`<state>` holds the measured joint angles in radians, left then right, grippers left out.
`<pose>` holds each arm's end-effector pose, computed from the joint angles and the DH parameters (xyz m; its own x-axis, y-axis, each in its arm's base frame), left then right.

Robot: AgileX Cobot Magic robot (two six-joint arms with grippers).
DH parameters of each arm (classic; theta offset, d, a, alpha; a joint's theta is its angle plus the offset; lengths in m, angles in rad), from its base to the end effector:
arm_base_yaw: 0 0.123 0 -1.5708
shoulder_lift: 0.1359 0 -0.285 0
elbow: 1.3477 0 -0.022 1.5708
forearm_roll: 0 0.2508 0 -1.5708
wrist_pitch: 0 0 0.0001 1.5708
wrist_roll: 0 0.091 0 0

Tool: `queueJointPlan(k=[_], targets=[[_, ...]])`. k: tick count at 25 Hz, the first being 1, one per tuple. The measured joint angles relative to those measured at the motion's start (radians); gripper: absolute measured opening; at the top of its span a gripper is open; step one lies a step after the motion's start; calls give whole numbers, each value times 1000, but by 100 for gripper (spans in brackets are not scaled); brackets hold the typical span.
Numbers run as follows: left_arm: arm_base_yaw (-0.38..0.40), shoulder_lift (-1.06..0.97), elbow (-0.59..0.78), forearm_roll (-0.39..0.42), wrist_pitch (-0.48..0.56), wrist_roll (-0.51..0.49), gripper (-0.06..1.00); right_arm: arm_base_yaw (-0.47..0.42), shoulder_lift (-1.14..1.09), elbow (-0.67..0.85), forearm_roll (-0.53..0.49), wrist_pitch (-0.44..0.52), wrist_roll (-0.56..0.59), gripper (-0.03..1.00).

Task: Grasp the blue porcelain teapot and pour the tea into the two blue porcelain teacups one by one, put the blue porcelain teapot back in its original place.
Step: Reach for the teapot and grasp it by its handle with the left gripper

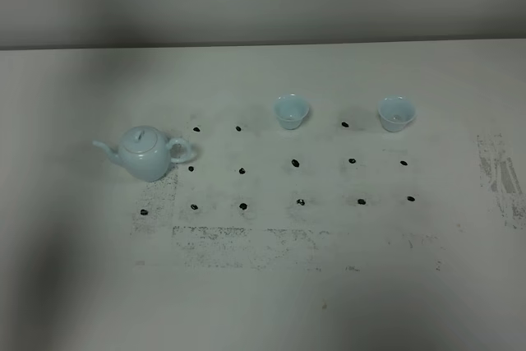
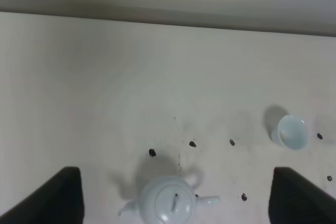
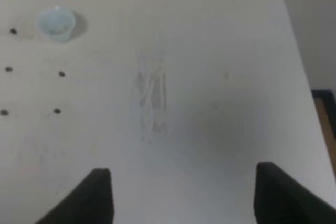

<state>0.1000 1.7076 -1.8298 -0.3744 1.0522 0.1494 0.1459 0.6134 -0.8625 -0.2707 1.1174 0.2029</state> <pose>0.3778 0.0088 0.4085 -0.7262 -0.1138 -0.6780 0.0918 0.9613 -0.2597 0.0867 -0.0094 0.3593 -0.6814 -0.0198 -0.7317 0.0863 0.9905 -0.1072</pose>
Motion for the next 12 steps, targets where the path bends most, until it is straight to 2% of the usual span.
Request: queueJointPlan(k=[5, 12], targets=[[0, 0, 0, -2, -12, 8, 68, 0, -167, 168, 123, -40, -77, 59], [0, 0, 0, -2, -14, 19, 66, 0, -292, 201, 365, -32, -276, 59]])
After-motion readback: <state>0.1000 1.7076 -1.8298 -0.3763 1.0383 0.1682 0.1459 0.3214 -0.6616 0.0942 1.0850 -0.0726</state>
